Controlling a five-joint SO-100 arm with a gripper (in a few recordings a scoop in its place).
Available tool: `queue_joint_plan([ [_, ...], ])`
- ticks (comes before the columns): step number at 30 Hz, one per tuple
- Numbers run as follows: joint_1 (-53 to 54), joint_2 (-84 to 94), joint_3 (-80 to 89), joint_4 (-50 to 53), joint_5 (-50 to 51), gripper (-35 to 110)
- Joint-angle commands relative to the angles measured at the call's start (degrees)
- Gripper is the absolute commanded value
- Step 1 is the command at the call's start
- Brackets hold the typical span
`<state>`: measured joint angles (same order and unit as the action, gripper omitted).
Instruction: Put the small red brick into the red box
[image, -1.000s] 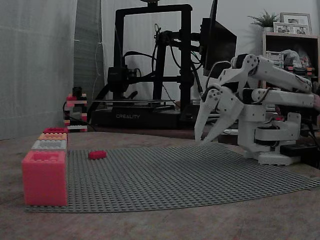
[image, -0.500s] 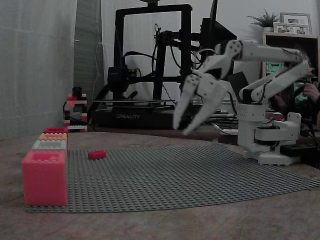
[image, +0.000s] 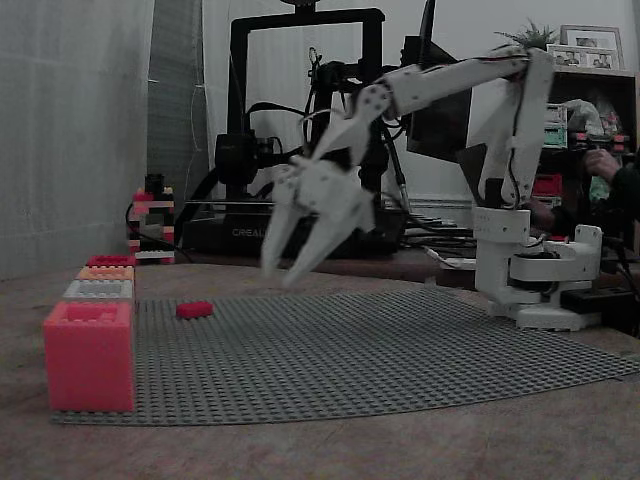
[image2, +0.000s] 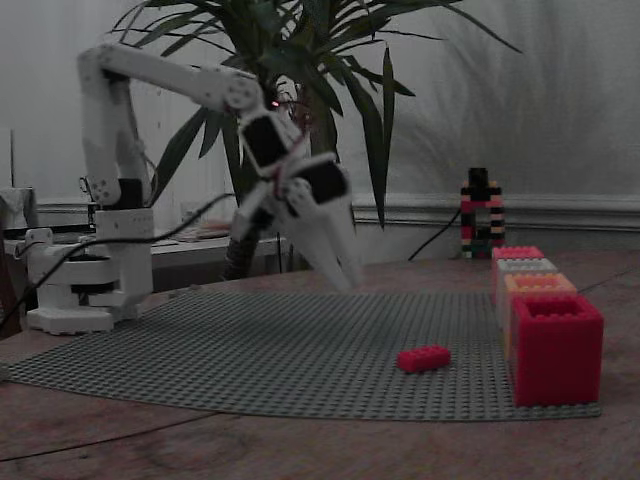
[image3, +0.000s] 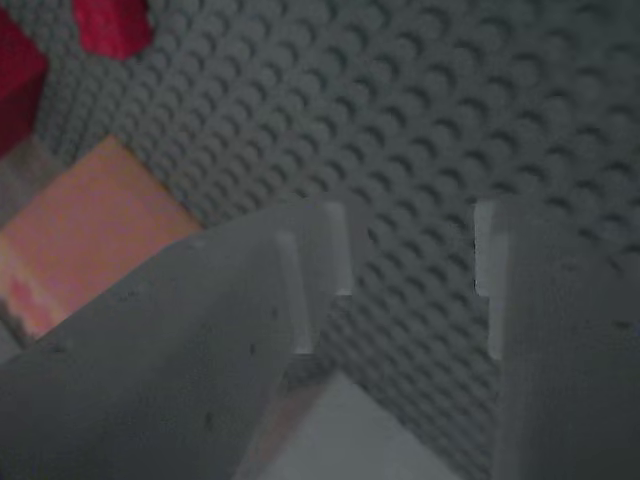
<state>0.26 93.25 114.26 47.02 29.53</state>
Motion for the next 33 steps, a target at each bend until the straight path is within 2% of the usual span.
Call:
queue_joint_plan([
  [1,2.37,-4.75,-9.32,-1.76,1.32,10],
  [19,11.07,-17.84,-25.75,-2.46,4.04,16],
  [27,12.92,-25.49,-39.99,8.88,2.81,17],
  [33,13.45,-28.92,-45.44,13.36,1.76,18],
])
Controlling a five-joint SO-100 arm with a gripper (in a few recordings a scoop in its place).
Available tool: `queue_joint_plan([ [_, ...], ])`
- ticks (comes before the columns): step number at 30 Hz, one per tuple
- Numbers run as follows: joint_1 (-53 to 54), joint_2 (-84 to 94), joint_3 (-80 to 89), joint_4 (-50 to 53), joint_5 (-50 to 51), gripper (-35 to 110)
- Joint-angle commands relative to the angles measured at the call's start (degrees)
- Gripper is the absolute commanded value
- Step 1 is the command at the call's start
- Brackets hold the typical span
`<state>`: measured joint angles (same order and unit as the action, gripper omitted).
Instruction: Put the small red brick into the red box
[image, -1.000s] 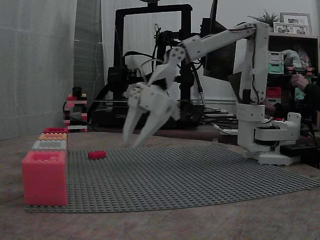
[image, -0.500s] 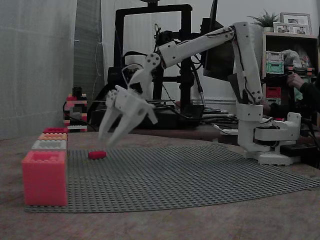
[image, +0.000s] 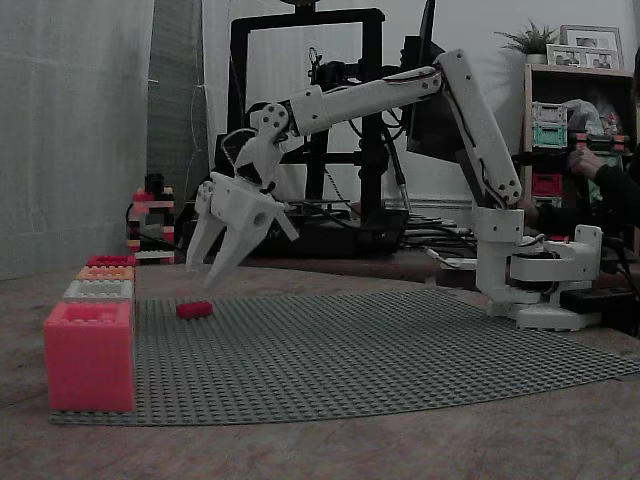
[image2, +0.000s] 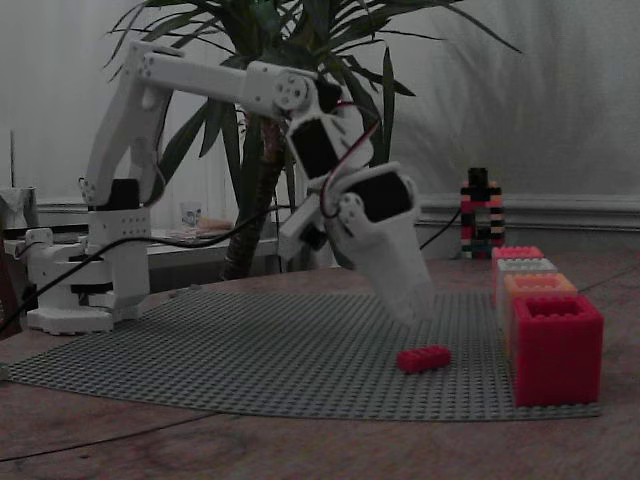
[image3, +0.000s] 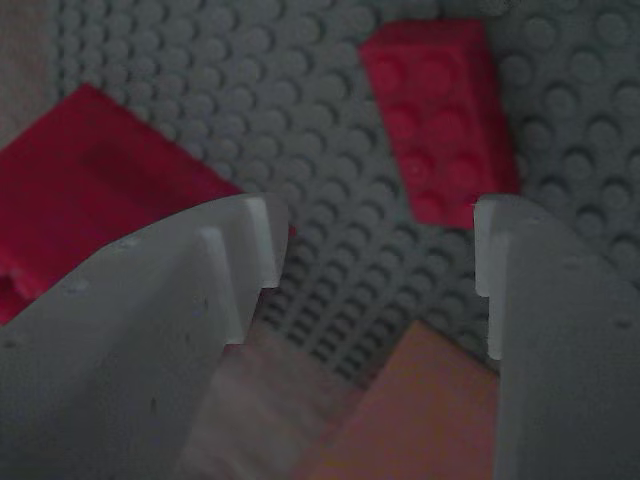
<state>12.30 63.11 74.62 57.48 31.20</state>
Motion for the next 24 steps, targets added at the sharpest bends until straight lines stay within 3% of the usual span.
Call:
queue_joint_plan([
  [1,1.41,0.44,-7.29,4.13,0.00,18],
  [24,1.41,-15.73,-29.62,18.11,-1.85,18],
])
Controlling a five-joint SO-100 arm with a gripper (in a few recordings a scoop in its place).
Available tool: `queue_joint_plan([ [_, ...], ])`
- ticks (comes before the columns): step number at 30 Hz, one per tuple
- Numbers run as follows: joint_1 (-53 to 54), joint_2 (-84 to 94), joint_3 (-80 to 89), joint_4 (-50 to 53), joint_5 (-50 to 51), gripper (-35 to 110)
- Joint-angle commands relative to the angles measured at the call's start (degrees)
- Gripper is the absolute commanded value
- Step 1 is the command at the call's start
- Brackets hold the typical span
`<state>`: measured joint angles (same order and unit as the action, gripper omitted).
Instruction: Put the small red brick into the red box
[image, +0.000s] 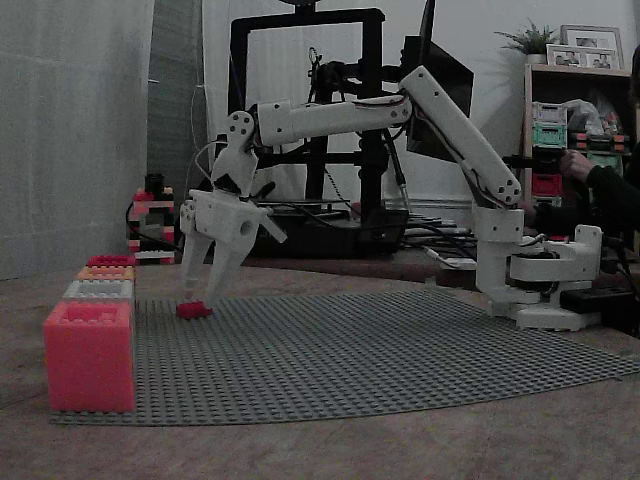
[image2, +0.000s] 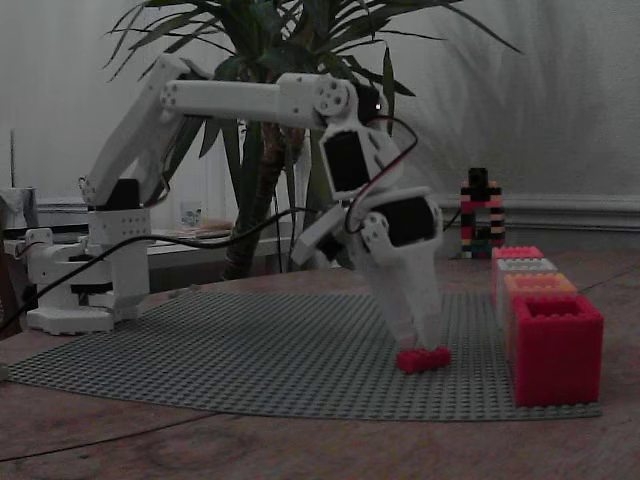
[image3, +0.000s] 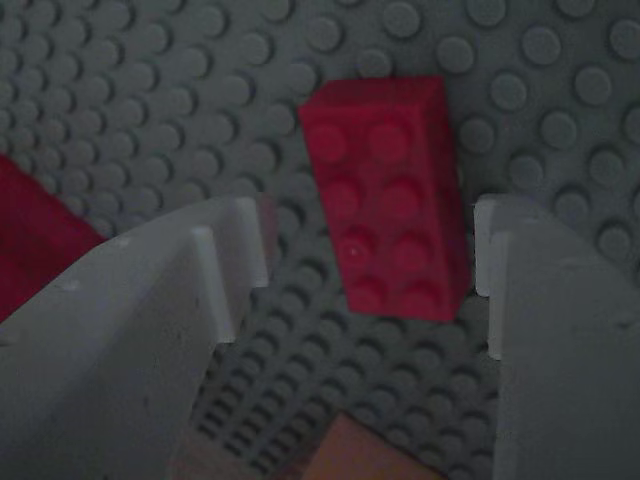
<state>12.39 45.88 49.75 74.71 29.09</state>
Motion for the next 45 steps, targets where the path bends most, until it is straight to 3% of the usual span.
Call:
queue_joint_plan([
  [1,1.32,1.14,-5.10,0.97,0.26,18],
  [16,1.41,-3.25,-9.67,2.55,-0.26,13],
  [23,1.93,-4.31,-11.25,2.64,-0.09,0],
  [39,4.22,2.46,-23.03,4.83,-2.72,0],
  [45,3.87,0.62,-27.51,-0.88,-6.33,0],
])
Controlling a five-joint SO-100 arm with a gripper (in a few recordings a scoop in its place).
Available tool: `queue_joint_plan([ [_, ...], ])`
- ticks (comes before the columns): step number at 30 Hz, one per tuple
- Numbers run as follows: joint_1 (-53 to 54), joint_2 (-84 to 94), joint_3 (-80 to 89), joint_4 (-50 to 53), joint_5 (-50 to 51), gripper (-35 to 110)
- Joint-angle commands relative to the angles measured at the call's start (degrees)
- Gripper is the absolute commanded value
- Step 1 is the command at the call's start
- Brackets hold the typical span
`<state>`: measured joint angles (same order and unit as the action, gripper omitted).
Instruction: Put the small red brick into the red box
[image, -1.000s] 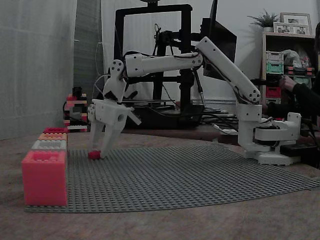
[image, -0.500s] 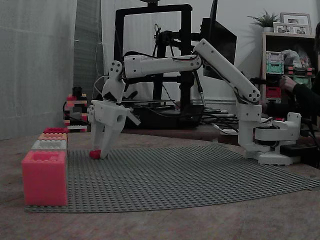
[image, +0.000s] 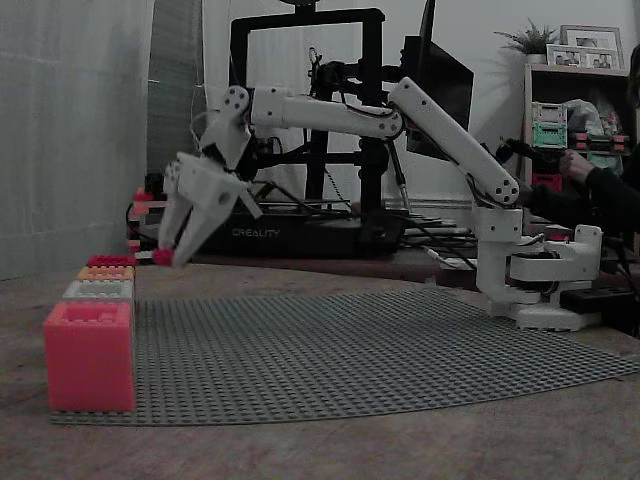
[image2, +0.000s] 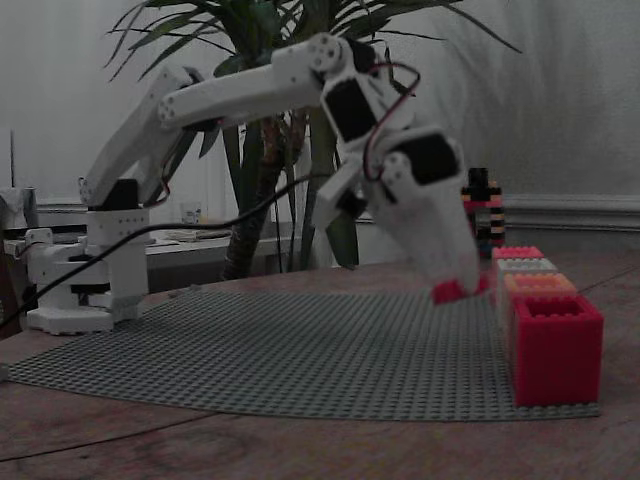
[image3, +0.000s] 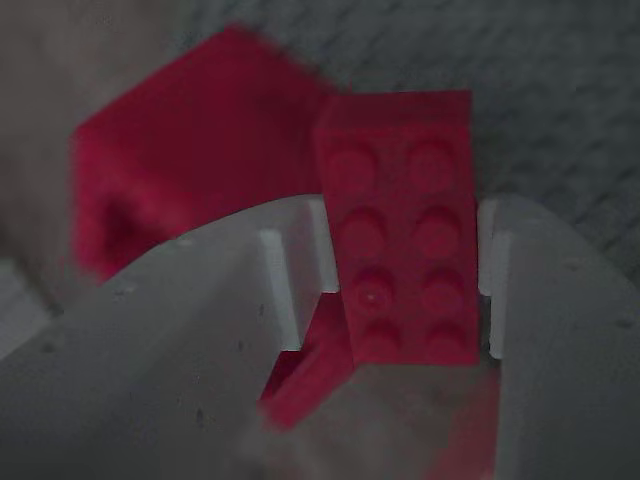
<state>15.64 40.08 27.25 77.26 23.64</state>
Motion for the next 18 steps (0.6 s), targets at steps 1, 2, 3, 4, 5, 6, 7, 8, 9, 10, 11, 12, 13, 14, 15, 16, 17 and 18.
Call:
queue_joint_plan([
  [1,0.53,5.71,-5.27,-5.27,-1.32,0],
  [2,0.53,4.83,-5.62,-7.21,-1.93,0],
  [3,0.53,3.87,-5.98,-9.14,-2.55,0],
  [4,0.53,2.81,-6.33,-10.99,-3.16,0],
  [5,0.53,2.02,-6.42,-13.01,-3.69,0],
  [6,0.53,1.32,-6.68,-14.50,-4.13,0],
  [7,0.53,0.53,-7.03,-15.47,-4.48,0],
  [8,0.53,-0.26,-7.56,-16.35,-4.92,0],
  [9,0.53,-1.32,-8.35,-16.87,-5.36,0],
  [10,0.62,-2.11,-8.88,-17.58,-5.54,0],
  [11,0.70,-2.81,-9.05,-18.37,-5.71,0],
  [12,0.79,-3.52,-9.14,-19.16,-5.89,0],
  [13,0.88,-4.13,-9.14,-19.95,-6.06,0],
  [14,1.05,-4.57,-9.14,-20.74,-6.24,0],
  [15,1.14,-5.10,-9.14,-21.36,-6.24,0],
  [16,1.23,-5.54,-9.14,-22.06,-6.24,0],
  [17,1.23,-5.89,-9.14,-22.68,-6.42,1],
  [18,1.32,-6.15,-9.14,-23.29,-6.50,2],
])
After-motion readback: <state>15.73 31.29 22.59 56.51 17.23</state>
